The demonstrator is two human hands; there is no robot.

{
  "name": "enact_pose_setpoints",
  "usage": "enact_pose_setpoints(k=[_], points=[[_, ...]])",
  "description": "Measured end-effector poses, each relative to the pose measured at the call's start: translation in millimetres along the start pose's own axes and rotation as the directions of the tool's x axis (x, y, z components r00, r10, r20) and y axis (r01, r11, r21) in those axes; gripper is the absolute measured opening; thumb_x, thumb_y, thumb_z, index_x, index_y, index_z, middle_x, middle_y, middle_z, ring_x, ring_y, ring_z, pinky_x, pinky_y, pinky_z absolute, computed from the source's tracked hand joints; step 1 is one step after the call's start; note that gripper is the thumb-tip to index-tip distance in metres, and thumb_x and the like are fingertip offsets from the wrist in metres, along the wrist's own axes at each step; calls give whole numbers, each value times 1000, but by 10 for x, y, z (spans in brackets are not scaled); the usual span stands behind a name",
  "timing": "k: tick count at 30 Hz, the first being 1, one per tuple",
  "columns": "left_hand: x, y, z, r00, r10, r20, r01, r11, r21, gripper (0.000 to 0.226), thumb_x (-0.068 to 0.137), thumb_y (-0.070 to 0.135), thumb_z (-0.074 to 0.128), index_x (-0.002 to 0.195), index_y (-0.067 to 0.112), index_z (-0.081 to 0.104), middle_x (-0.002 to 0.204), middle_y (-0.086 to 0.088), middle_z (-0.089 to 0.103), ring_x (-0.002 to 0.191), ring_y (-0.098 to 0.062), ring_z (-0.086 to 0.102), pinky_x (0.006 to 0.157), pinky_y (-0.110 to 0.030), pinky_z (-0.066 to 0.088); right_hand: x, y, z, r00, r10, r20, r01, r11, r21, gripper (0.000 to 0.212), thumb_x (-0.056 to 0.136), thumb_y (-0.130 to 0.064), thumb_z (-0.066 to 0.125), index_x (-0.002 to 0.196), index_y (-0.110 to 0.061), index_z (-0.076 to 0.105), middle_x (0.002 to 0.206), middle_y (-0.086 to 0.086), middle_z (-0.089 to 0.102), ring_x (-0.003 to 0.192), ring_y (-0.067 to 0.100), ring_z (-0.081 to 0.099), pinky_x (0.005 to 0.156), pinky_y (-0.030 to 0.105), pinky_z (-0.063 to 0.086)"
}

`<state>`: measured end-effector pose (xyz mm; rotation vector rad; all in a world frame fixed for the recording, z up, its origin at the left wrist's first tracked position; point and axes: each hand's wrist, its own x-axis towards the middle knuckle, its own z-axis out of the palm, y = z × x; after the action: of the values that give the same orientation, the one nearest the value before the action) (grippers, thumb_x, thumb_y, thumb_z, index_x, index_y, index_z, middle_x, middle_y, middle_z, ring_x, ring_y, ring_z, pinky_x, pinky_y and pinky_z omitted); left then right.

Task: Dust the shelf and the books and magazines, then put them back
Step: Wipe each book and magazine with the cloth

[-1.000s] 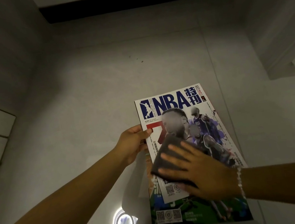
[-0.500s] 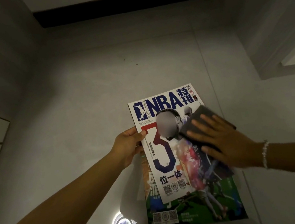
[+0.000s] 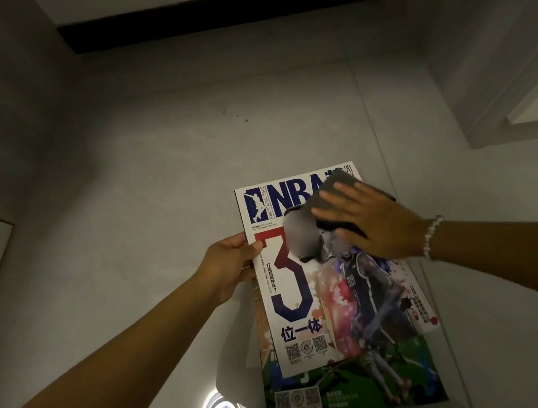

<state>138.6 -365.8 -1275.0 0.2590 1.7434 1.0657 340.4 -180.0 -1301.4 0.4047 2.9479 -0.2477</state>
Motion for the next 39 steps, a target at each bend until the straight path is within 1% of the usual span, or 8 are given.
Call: enact_pose_setpoints(k=[2, 5, 9, 13, 18, 22, 25, 39], points=[[4, 7, -10, 1000, -8, 12, 8, 1000, -3, 23, 94, 15, 56, 116, 18, 61, 105, -1, 71, 87, -21, 70, 70, -35, 56, 181, -26, -23, 988, 152, -32, -150, 987, 51, 58, 90, -57, 4, 146, -41, 2, 158, -3, 7, 147, 22, 0, 117, 39, -6], [1, 7, -29, 999, -7, 35, 6, 1000, 15, 29, 94, 15, 56, 122, 16, 61, 112, -5, 70, 95, -24, 69, 81, -41, 55, 367, -220, -70, 938, 347, 8, -345, 931, 119, 54, 97, -52, 11, 148, -39, -1, 160, -3, 0, 146, 23, -7, 115, 38, -10], [-15, -16, -109, 990, 2, 144, -3, 1000, 11, 34, 90, 8, 61, 124, 15, 59, 111, -4, 71, 94, -21, 70, 73, -31, 59, 328, -584, -52, 998, 68, 14, -69, 995, 75, 58, 96, -44, 23, 147, -40, -5, 153, -8, -13, 142, 20, -20, 113, 37, -18], [-16, -42, -148, 973, 16, 229, -7, 999, -39, 41, 87, -1, 62, 125, 15, 57, 114, -7, 69, 98, -23, 70, 75, -29, 59, 396, -537, -45, 992, -122, 28, 120, 991, 62, 57, 88, -57, 3, 143, -47, -7, 152, -15, -10, 144, 16, -16, 109, 29, -23], [-14, -64, -141, 975, 23, 222, -9, 998, -63, 43, 86, -3, 62, 126, 13, 57, 112, -8, 70, 98, -24, 70, 77, -31, 59, 646, -612, -147, 994, 103, 36, -105, 990, 89, 53, 96, -53, 8, 146, -42, -6, 158, -7, -9, 145, 17, -15, 111, 34, -19], [-11, -92, -146, 973, 33, 228, -10, 995, -101, 36, 88, -5, 57, 123, 3, 55, 111, -14, 69, 99, -26, 69, 74, -28, 57, 650, -921, -76, 995, -99, 4, 97, 985, 142, 54, 92, -56, 3, 144, -44, -5, 156, -9, -12, 142, 15, -22, 111, 32, -23], [14, -93, -151, 976, 33, 217, -11, 995, -102, 32, 89, -3, 56, 121, 0, 55, 109, -15, 70, 97, -26, 69, 74, -27, 57, 720, -876, -90, 994, -108, 13, 106, 986, 128, 50, 97, -53, 7, 145, -44, -3, 158, -9, -7, 143, 12, -19, 112, 31, -21], [-26, -82, -115, 980, 40, 194, -27, 997, -72, 43, 91, 0, 57, 131, 16, 55, 114, -5, 70, 95, -21, 70, 73, -30, 59, 959, -635, -227, 952, 293, 94, -302, 948, 102, 53, 101, -46, 11, 149, -35, -8, 159, 0, -10, 146, 21, -11, 115, 38, -12]])
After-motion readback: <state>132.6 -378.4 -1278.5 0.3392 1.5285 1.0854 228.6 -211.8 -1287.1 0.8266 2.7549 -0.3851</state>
